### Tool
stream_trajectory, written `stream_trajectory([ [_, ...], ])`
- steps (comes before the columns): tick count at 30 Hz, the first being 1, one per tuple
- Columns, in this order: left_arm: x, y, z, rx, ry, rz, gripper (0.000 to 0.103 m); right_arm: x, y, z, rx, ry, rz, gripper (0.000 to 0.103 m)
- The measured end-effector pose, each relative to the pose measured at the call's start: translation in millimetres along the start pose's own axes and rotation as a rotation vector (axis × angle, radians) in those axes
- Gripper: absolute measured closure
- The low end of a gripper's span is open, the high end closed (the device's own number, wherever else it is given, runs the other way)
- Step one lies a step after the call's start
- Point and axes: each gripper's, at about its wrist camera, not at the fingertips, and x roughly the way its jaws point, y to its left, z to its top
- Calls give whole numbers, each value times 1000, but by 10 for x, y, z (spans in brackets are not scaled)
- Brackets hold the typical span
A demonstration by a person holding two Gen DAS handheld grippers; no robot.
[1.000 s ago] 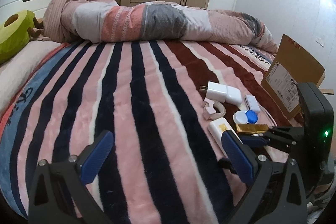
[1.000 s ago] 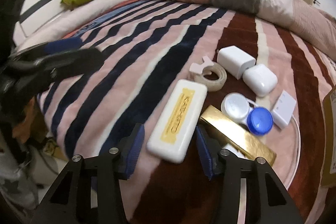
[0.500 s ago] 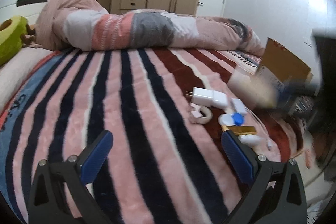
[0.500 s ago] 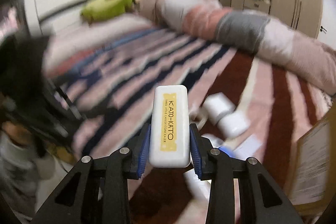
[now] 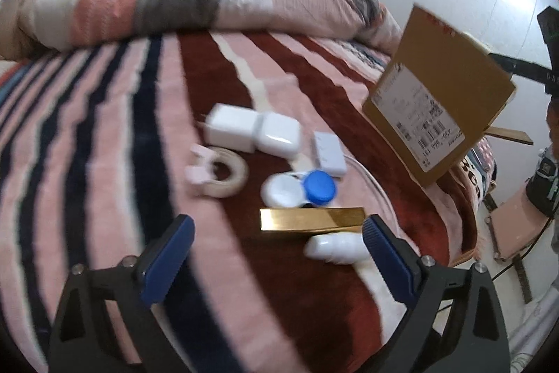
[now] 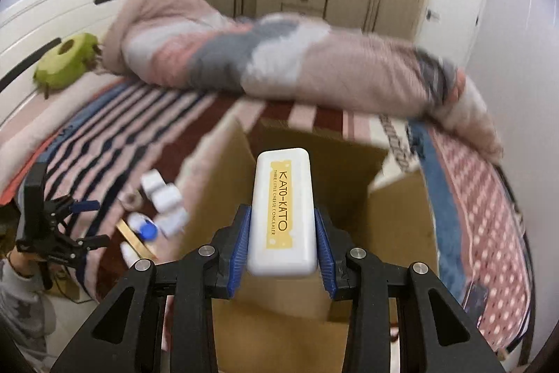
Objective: Organize rigid objects
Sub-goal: 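Drop concealer tube in box with right gripper while left gripper grasps white spray bottle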
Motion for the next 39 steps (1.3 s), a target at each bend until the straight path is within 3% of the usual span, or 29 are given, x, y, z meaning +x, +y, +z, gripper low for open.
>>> stream_trajectory([
  [3, 199, -60, 31, -21, 56, 6, 19, 149, -104, -87, -13, 27, 18, 72],
  [7, 209, -123, 32, -31, 71, 31, 19, 170, -183, -220, -31, 51, 33, 72],
  [13, 144, -324, -167, -42, 81, 4, 19, 119, -187, -292, -43, 7, 52, 65],
  [21, 258, -562, -219, 60, 72, 101, 19, 93, -146, -302, -35, -12, 79, 65],
  [26, 279, -667, -269, 134, 70, 156, 44, 86, -136, -310, -34, -17, 84, 65],
  [29, 245, -644, -258, 123, 64, 144, 44, 87, -127, -318, -29, -20, 95, 65],
  [34, -13, -676, -176, 147, 29, 138, 44, 46, -74, -323, -41, -47, 106, 65],
  [39, -653, -640, 119, 169, -47, 93, 44, -119, 207, -246, -96, -136, 226, 65],
])
